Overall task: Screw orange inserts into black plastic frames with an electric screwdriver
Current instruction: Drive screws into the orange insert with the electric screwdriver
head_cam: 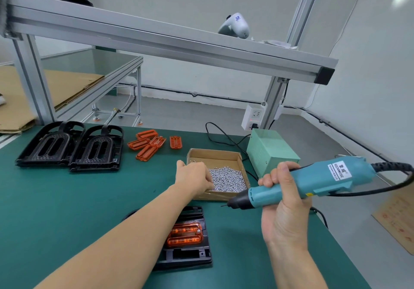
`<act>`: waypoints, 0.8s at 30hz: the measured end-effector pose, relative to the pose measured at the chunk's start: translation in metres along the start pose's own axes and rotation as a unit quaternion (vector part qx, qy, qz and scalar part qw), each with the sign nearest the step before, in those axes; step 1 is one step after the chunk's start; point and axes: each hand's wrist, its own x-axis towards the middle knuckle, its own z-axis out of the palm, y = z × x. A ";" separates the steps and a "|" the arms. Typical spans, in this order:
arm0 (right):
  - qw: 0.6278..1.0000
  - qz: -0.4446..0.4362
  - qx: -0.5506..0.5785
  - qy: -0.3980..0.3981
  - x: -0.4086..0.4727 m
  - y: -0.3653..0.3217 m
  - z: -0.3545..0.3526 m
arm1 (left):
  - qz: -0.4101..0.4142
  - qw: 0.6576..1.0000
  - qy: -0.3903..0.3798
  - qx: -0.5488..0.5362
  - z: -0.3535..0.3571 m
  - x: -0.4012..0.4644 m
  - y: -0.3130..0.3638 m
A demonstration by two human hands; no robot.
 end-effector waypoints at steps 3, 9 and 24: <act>1.000 0.001 -0.006 -0.005 0.000 0.001 0.001 | -0.003 1.000 0.009 0.016 0.003 0.001 0.005; 1.000 0.006 -0.007 -0.001 0.000 0.002 0.001 | -0.001 1.000 0.022 0.022 0.006 0.002 0.006; 0.999 0.015 0.042 -0.011 0.000 -0.010 0.010 | -0.126 0.705 0.044 -0.696 -0.029 -0.077 -0.005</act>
